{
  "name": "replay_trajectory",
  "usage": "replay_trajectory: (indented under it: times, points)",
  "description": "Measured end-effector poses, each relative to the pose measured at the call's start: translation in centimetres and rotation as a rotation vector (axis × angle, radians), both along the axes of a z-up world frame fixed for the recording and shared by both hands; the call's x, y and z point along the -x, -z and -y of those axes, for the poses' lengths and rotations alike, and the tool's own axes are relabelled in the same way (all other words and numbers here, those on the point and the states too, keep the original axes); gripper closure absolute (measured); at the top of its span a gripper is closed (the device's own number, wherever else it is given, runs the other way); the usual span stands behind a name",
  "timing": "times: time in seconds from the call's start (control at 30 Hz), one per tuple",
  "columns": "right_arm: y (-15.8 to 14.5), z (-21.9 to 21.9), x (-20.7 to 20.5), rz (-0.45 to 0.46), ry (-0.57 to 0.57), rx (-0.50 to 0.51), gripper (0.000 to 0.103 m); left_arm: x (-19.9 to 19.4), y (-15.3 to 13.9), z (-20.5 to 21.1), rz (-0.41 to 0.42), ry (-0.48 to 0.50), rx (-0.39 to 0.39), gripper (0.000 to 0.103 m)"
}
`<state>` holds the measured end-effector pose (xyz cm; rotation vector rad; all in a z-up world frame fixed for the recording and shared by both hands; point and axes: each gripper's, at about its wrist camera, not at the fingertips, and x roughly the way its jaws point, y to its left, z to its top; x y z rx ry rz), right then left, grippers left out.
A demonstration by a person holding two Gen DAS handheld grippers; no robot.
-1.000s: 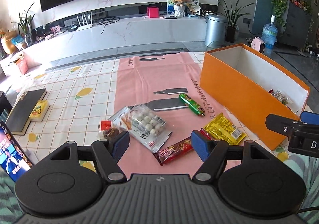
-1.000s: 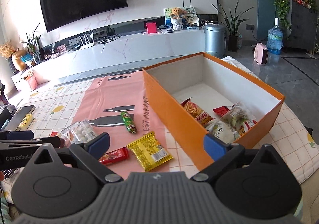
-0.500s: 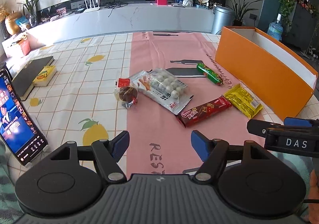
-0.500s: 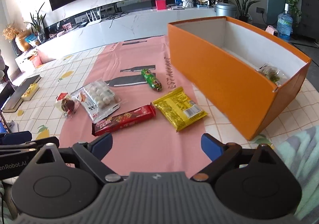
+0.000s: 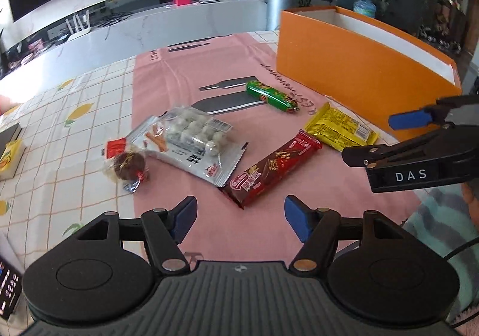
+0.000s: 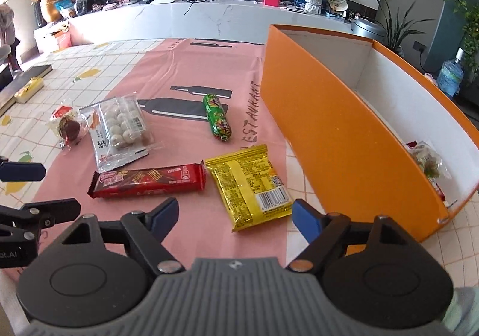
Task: Organize snacks
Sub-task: 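Grasp the red chocolate bar with the left tool while the right tool grasps the yellow biscuit packet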
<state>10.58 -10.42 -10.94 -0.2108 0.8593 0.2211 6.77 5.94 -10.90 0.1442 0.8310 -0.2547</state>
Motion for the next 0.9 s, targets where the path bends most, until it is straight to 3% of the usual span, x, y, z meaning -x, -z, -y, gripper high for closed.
replay_trajectory:
  times: [0.2, 0.3, 0.47, 0.63, 0.77, 0.9]
  points:
    - [0.9, -0.5, -2.1, -0.024, -0.063, 0.032, 0.022, -2.6, 1.1, 1.7, -0.005, 0.142, -0.032, 0.024]
    - [1.3, -0.7, -3.0, -0.034, -0.114, 0.091, 0.022, -3.9, 1.4, 2.6, -0.003, 0.224, -0.07, 0.03]
    - [2.0, 0.4, -4.7, -0.1, -0.096, 0.055, 0.022, -6.1, 1.9, 3.6, -0.047, 0.313, -0.088, 0.038]
    - [2.8, 1.2, -5.7, -0.164, -0.07, 0.002, 0.022, -7.4, 2.6, 4.0, -0.128, 0.325, -0.064, 0.045]
    - [3.1, 1.6, -6.0, -0.195, -0.056, -0.041, 0.023, -7.6, 2.5, 3.7, -0.18, 0.252, -0.031, 0.053]
    - [2.7, 1.7, -5.5, -0.2, -0.054, -0.061, 0.036, -7.1, 1.9, 3.0, -0.26, 0.146, 0.062, 0.058]
